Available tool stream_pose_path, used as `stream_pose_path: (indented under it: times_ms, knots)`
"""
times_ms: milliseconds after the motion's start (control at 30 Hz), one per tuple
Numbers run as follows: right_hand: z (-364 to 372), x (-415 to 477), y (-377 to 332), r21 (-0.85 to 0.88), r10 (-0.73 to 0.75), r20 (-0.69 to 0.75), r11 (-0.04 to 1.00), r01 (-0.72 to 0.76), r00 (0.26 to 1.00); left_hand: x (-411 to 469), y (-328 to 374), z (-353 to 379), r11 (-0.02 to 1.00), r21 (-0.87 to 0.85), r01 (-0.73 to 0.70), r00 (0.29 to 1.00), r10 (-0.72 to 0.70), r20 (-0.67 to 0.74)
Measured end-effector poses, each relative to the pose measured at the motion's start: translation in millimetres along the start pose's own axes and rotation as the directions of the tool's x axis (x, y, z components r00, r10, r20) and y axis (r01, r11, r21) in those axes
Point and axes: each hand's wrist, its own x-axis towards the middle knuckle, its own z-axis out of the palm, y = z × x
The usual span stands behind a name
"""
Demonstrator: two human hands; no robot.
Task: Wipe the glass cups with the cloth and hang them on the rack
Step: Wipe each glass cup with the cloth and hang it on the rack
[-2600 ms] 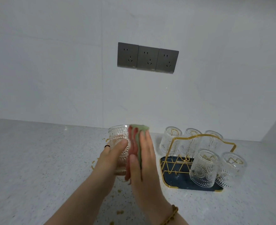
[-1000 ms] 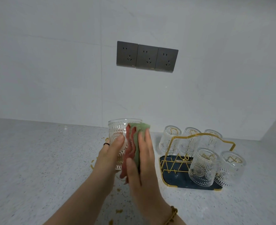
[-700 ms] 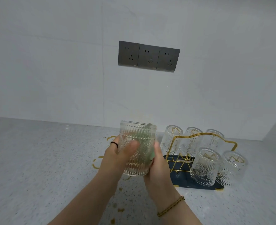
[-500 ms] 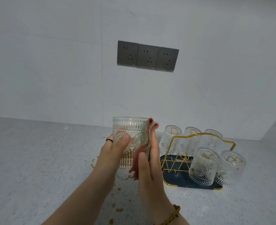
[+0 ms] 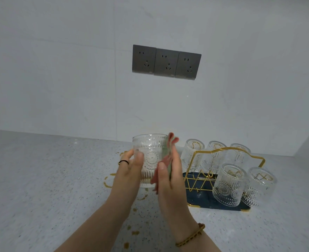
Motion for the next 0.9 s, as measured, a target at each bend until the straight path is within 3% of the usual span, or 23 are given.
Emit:
stream_pose_path:
  times_ms: [100, 167, 200, 267, 333, 400, 467, 500, 567, 633, 700, 767, 833, 900]
  knots:
    - [6.9, -1.7, -2.3, -0.329, -0.172, 0.025, 0.929, 0.171, 0.985, 0.2, -4.8, -0.7, 0.992, -0.078, 0.103, 0.991, -0.095, 0.099]
    - [8.4, -2.8, -2.3, -0.329, -0.224, 0.034, 0.918, 0.223, 0.974, 2.1, -7.0, -5.5, 0.980, -0.162, 0.117, 0.984, -0.093, 0.149]
    - [8.1, -2.4, -1.4, -0.263, -0.213, 0.038, 0.940, 0.215, 0.976, 3.3, -8.3, -8.4, 0.973, -0.197, 0.117, 0.982, -0.085, 0.166]
    - [2.8, 1.6, -3.4, 0.051, -0.099, 0.074, 0.994, 0.095, 0.992, 5.4, -7.2, -12.4, 0.961, -0.261, 0.092, 0.978, -0.038, 0.205]
    - [-4.4, 7.1, -3.9, 0.364, 0.039, 0.148, 0.927, -0.091, 0.988, 7.9, -8.0, -12.5, 0.968, -0.234, 0.090, 0.972, -0.034, 0.233]
    - [-6.6, 6.7, -2.9, 0.401, 0.079, 0.188, 0.904, -0.150, 0.979, 9.5, -7.8, -12.4, 0.966, -0.238, 0.100, 0.973, -0.045, 0.227]
    - [2.9, -1.4, -7.9, 0.214, -0.002, 0.125, 0.977, -0.024, 0.992, 9.5, -9.7, -12.7, 0.966, -0.239, 0.094, 0.974, -0.039, 0.224]
    - [10.1, -6.0, -7.0, 0.043, -0.147, 0.078, 0.989, 0.144, 0.986, 9.2, -10.2, -12.6, 0.973, -0.213, 0.094, 0.968, -0.039, 0.247]
    - [21.5, -9.4, 1.4, -0.271, -0.446, 0.096, 0.849, 0.455, 0.890, 9.6, -18.3, -15.0, 0.973, -0.214, 0.083, 0.971, -0.030, 0.239]
    - [21.3, -2.8, 4.9, -0.446, -0.560, 0.114, 0.709, 0.546, 0.821, 6.7, -13.3, -16.2, 0.958, -0.274, 0.086, 0.968, -0.015, 0.251]
    - [15.2, 7.6, -0.7, -0.424, -0.490, 0.088, 0.770, 0.478, 0.867, 8.0, -15.2, -15.8, 0.959, -0.270, 0.081, 0.964, -0.007, 0.265]
    - [5.7, 18.0, -7.0, -0.160, -0.174, 0.123, 0.968, 0.193, 0.977, 7.8, -9.8, -13.1, 0.950, -0.308, 0.046, 0.968, 0.033, 0.249]
    - [-2.4, 23.4, -5.0, 0.198, 0.082, 0.226, 0.972, -0.128, 0.971, 8.4, -11.4, -14.9, 0.940, -0.341, 0.012, 0.968, 0.074, 0.239]
    - [-2.6, 17.5, -5.6, 0.252, 0.098, 0.217, 0.956, -0.153, 0.971, 5.9, -7.4, -15.1, 0.951, -0.310, 0.003, 0.963, 0.081, 0.258]
